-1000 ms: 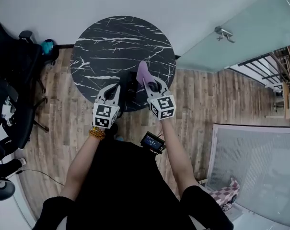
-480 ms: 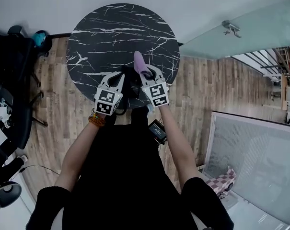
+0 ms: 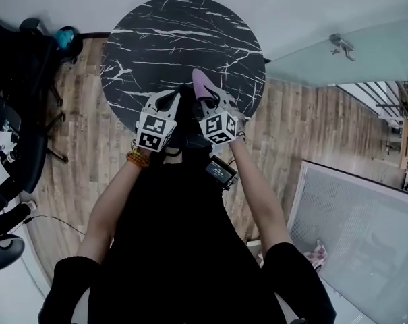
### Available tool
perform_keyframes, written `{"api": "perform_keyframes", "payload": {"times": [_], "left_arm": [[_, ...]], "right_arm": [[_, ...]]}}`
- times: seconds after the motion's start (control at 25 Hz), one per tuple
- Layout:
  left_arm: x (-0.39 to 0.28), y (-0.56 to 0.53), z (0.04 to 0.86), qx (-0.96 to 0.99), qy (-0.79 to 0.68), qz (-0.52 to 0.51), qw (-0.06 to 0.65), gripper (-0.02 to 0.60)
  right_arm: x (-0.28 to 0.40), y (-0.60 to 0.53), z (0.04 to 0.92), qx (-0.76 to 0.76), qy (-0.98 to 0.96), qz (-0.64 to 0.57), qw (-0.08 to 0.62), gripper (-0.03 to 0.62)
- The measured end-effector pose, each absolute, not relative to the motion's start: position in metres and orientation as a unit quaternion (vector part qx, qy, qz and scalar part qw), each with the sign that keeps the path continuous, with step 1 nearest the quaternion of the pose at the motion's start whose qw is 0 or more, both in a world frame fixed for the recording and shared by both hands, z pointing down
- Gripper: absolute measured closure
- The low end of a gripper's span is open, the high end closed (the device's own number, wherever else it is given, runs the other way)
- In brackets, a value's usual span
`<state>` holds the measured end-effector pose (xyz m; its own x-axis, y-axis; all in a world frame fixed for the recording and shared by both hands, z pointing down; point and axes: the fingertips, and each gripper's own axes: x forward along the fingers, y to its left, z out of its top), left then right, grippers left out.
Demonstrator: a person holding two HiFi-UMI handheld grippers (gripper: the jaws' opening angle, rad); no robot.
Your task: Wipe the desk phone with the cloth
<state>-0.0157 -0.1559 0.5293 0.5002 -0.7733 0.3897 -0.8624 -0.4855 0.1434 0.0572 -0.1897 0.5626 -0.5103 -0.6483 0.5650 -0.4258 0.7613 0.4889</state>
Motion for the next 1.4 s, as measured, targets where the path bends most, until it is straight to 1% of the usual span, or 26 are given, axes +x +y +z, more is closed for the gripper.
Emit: {"api": "perform_keyframes", "payload": {"times": [0.16, 0.28, 0.36, 0.48, 0.76, 1.28, 1.4], "left_arm": [[-0.029, -0.148, 0.542, 0.845, -0.485, 0.150, 0.168, 0.568], [-0.033, -0.140, 0.549, 0.847, -0.478, 0.160, 0.167, 0.568], [-0.034, -0.137, 0.551, 0.849, -0.475, 0.163, 0.163, 0.568], [-0.034, -0.130, 0.552, 0.853, -0.468, 0.167, 0.161, 0.568], [-0.025, -0.119, 0.552, 0.866, -0.445, 0.171, 0.150, 0.568], [-0.022, -0.113, 0.557, 0.870, -0.433, 0.175, 0.155, 0.568], [-0.020, -0.114, 0.560, 0.873, -0.427, 0.180, 0.154, 0.568]], "right_arm": [[0.043, -0.184, 0.594, 0.284, -0.861, -0.115, 0.406, 0.534], [0.034, -0.183, 0.615, 0.289, -0.866, -0.051, 0.406, 0.534], [0.033, -0.181, 0.629, 0.291, -0.860, -0.026, 0.418, 0.534], [0.032, -0.176, 0.645, 0.275, -0.854, -0.026, 0.440, 0.534], [0.032, -0.176, 0.656, 0.265, -0.846, -0.010, 0.462, 0.534], [0.028, -0.174, 0.668, 0.250, -0.832, -0.020, 0.495, 0.534], [0.027, -0.175, 0.669, 0.255, -0.832, -0.008, 0.493, 0.535]]}}
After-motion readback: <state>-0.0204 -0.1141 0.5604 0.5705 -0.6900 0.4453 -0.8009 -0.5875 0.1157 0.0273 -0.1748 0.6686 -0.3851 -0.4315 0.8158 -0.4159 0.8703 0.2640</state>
